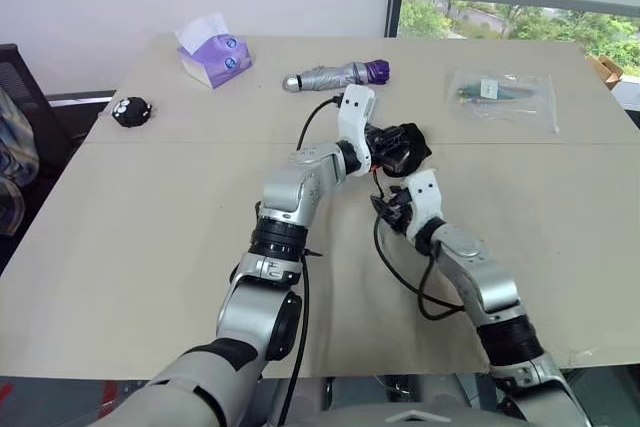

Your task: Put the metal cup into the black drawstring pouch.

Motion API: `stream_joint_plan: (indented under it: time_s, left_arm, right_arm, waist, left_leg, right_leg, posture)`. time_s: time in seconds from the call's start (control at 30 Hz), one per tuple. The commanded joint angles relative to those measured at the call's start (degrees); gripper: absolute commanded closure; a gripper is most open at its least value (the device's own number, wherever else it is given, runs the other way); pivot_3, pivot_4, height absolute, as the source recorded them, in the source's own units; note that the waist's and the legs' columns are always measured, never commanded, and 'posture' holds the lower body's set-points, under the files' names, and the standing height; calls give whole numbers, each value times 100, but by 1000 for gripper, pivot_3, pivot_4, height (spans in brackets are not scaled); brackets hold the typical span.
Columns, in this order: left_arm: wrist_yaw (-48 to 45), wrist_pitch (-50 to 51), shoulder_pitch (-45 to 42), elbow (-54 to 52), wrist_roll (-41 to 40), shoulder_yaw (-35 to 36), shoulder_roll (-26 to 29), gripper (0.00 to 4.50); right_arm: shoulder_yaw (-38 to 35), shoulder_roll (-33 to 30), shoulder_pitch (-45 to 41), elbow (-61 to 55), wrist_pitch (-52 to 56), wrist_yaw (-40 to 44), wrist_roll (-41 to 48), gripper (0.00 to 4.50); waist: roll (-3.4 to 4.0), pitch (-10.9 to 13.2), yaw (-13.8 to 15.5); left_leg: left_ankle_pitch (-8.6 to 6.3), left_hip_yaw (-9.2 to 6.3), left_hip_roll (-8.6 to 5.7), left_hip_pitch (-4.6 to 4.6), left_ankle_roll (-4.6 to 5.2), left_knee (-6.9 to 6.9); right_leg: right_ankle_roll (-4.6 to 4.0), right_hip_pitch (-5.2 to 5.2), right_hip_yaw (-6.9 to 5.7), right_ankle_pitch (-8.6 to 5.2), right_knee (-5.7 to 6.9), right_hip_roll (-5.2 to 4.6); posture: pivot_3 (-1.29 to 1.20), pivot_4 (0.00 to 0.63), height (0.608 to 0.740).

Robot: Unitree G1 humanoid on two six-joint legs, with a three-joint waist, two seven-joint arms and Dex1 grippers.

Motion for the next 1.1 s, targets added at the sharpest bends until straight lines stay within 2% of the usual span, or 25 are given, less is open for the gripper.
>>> stream_joint_plan:
  time_s: [0.03, 0.1, 0.17, 0.23, 0.27, 0.33, 0.37, 0.57, 0.67, 0.7, 0.8, 0.87, 0.97, 1.1]
  left_arm:
    - [7, 36, -107, -217, -138, 25, -13, 4500]
    - [13, 57, -85, -255, -146, 8, -2, 4500]
    - [38, 65, -103, -264, -152, 28, 18, 4500]
    - [60, 64, -127, -248, -157, 56, 31, 4500]
    - [68, 63, -129, -247, -160, 58, 33, 4500]
    - [72, 39, -119, -227, -163, 43, 41, 4500]
    - [78, 37, -110, -232, -169, 34, 44, 4500]
    - [122, 42, -94, -251, -197, 22, 36, 4500]
    - [133, 29, -137, -207, -217, 56, 51, 4500]
    - [139, 35, -159, -189, -233, 79, 53, 4500]
    - [163, 92, -175, -208, -305, 121, 29, 4500]
    - [161, 134, -176, -216, -344, 118, 3, 4500]
    - [-13, 201, -160, -316, -558, 164, -55, 4500]
    - [-301, 478, -121, -517, -1062, 349, -82, 4500]
  right_arm:
    - [-32, 186, -227, 450, -399, -171, -138, 1596]
    - [17, 206, -383, 798, -458, -184, -280, 1596]
    - [0, 218, -443, 998, -357, -282, -380, 2139]
    - [23, 181, -367, 957, -166, -263, -420, 2773]
    - [40, 160, -326, 909, -99, -243, -439, 3400]
    - [28, 103, -221, 742, 84, -233, -466, 4353]
    - [21, 83, -183, 665, 143, -236, -484, 4444]
    - [-98, -186, 58, -113, 501, -61, -394, 4444]
    - [-427, -363, 388, -1076, 935, 520, 403, 4444]
    - [-636, -475, 546, -1556, 1249, 836, 946, 4444]
    - [-1208, -1020, 915, -2655, 1956, 1589, 2246, 4444]
    - [-1563, -1347, 990, -2992, 2263, 1766, 2765, 4444]
    - [-1803, -1812, 832, -2991, 2242, 1506, 2496, 4444]
    - [-1623, -2675, 398, -2526, 1646, 847, 1076, 4444]
  waist:
    - [0, 0, -4]
    - [0, 0, -15]
    - [0, -1, -20]
    - [-2, -2, -20]
    - [-1, -3, -20]
    - [-1, -4, -15]
    - [-1, -4, -14]
    - [-1, -4, 24]
    - [-2, -4, 44]
    - [-1, -2, 45]
    - [-2, 3, 50]
    - [-3, 3, 26]
    - [-3, 3, 12]
    - [-3, 4, 3]
  left_leg:
    - [0, -1, 0, 0, 0, 0]
    - [0, 2, 1, 3, 0, 1]
    - [0, 2, 1, 7, 0, 2]
    - [0, 2, 1, 11, 0, 2]
    - [0, 1, 2, 12, 0, 2]
    - [0, 0, 2, 12, 0, 2]
    - [0, -1, 3, 12, 0, 2]
    - [0, 1, 0, 5, 0, 2]
    - [0, 0, -1, 2, 0, 1]
    - [0, -1, -1, 2, 0, 1]
    - [0, -3, -1, -1, 0, 1]
    - [-1, -13, -1, 2, 0, 1]
    - [-1, -31, -1, 7, 1, 1]
    - [-1, -30, -2, 5, 1, 1]
  right_leg:
    - [0, 0, -1, 0, 0, 0]
    - [0, 1, 1, 1, 2, 0]
    - [-1, 2, 1, 1, 6, 0]
    - [-1, 3, 2, 1, 10, 0]
    - [-1, 5, 1, 1, 10, 0]
    - [-1, 5, 1, 1, 11, 0]
    - [-1, 6, 0, 1, 11, 0]
    - [-1, 6, 0, 1, 3, -4]
    - [0, 5, -2, 0, 0, -5]
    - [0, 6, -2, 0, 0, -5]
    - [0, 5, -2, 0, -1, -5]
    - [0, 4, 0, 0, -1, -4]
    - [0, 5, -4, 0, 3, -2]
    - [-2, 4, -7, -1, 4, -1]
  posture:
    - [0, 150, 740]
    - [0, 150, 740]
    - [0, 150, 740]
    - [0, 150, 740]
    - [0, 150, 740]
    - [0, 150, 740]
    - [0, 150, 740]
    - [0, 150, 740]
    - [0, 150, 740]
    - [0, 150, 740]
    - [0, 150, 740]
    - [0, 150, 740]
    - [0, 150, 740]
    - [0, 150, 740]
